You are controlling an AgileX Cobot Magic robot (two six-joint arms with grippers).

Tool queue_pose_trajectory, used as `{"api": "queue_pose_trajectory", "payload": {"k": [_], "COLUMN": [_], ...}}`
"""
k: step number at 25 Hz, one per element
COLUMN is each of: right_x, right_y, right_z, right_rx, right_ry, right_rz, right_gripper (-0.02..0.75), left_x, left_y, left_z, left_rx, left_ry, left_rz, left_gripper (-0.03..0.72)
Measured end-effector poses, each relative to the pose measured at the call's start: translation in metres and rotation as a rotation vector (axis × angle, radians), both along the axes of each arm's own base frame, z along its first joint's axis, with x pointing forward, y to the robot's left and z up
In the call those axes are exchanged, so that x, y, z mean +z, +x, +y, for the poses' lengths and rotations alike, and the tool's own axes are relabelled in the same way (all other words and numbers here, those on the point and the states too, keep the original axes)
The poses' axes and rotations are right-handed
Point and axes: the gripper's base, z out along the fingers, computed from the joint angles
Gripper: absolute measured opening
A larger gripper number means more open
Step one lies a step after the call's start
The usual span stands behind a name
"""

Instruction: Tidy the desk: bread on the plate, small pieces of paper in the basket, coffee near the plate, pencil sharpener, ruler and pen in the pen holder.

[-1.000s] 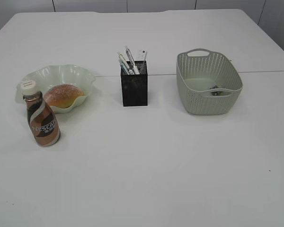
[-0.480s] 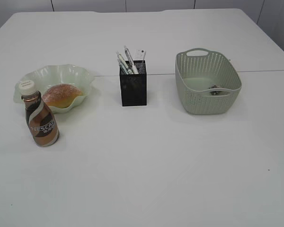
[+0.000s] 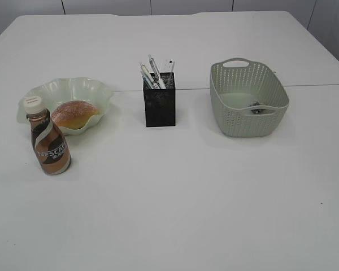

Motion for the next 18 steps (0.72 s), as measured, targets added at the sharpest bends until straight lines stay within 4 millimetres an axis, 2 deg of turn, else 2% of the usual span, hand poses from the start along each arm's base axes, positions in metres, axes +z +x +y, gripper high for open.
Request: {"api": "queue_pose_trajectory", "payload": {"k": [3, 15, 18], "right_x": [-0.0053, -0.0055, -0.0055], "right_y": [0.0013, 0.0009, 0.0006], "right_z": [0.0014, 0.0021, 0.0023], "right_rx": [0.010, 0.020, -0.004], "right_ry": [-0.011, -0.011, -0.010], "right_rz": [0.022, 0.026, 0.026], "right_gripper": [0.385, 0.354, 0.354], "left_x": [-0.0002, -0.0009, -0.0009], "left_y": [0.0004, 0.0008, 0.0014], "left_z": [0.0009, -0.0002, -0.0008], "left_rx": [0.019, 0.028, 0.077], "left_ry": [-0.010, -0.034, -0.036], "left_rz": [0.008, 0.022, 0.022], "left_gripper": [0.542, 0.542, 0.542]}}
